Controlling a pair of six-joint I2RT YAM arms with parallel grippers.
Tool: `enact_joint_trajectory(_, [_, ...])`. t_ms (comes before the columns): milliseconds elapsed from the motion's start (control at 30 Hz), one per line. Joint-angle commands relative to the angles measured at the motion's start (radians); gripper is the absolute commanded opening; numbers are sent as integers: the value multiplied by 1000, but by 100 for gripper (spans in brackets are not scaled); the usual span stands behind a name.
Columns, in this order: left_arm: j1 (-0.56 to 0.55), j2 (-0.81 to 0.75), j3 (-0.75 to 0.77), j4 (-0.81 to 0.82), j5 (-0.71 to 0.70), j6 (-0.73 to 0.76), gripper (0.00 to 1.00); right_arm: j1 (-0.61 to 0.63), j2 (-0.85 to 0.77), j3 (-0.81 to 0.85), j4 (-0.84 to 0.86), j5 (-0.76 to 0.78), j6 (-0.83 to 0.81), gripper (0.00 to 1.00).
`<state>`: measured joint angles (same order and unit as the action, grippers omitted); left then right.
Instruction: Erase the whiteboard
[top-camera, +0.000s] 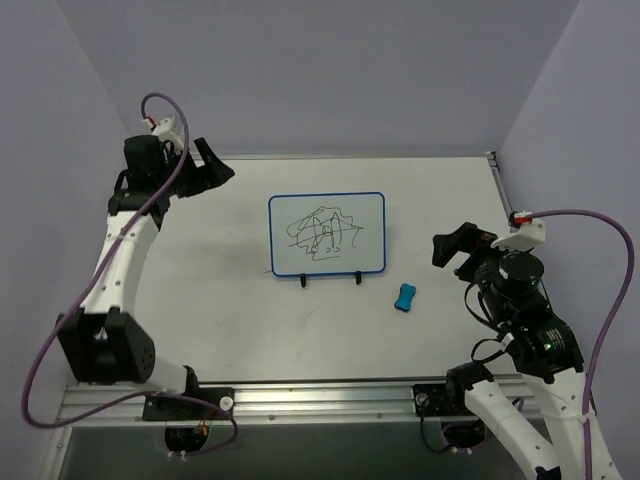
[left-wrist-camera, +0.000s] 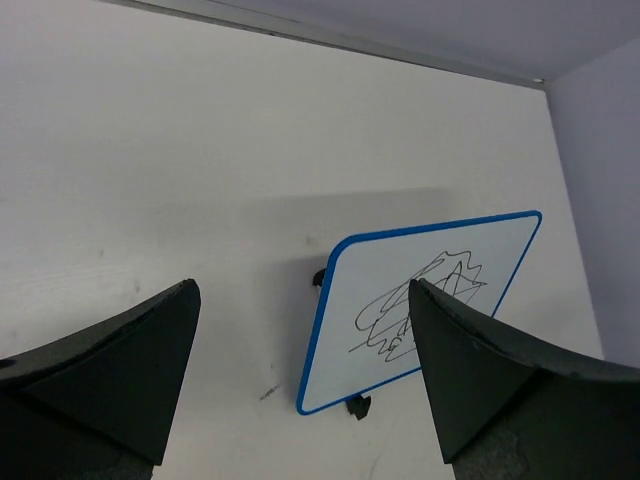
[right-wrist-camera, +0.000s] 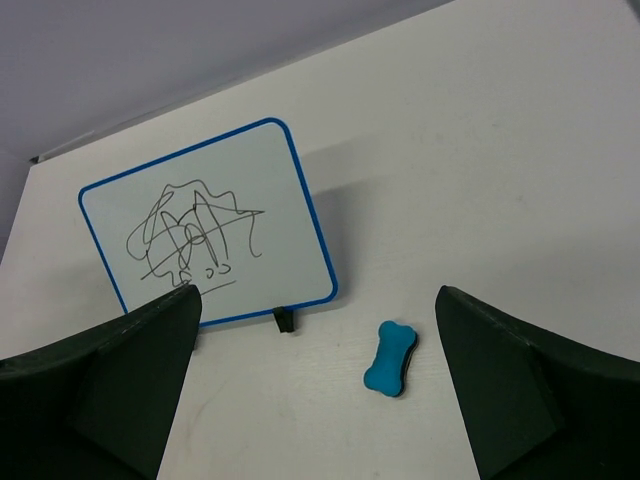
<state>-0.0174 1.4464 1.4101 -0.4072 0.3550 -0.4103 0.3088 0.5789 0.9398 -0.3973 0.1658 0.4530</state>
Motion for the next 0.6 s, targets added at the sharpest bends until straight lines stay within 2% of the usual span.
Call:
enact_joint_trajectory(0, [40,168,85,292,458,-59,94,4,21,-39,86,-123,6,100])
enact_joint_trajectory(133, [37,368,134,462,654,-96,94,4,27,-41,58,-193,-23,100])
enact_joint_trajectory(167, [28,420,156,464,674,-93,94,4,22,-42,55,-202,-34,100])
enact_joint_trajectory(400, [-42,525,135,455,736,-7,94,4,16,-50,57,-222,-53,100])
enact_joint_trajectory(567, [-81,604,147,441,846,28,97,6,38,-59,64,-267,-43,100])
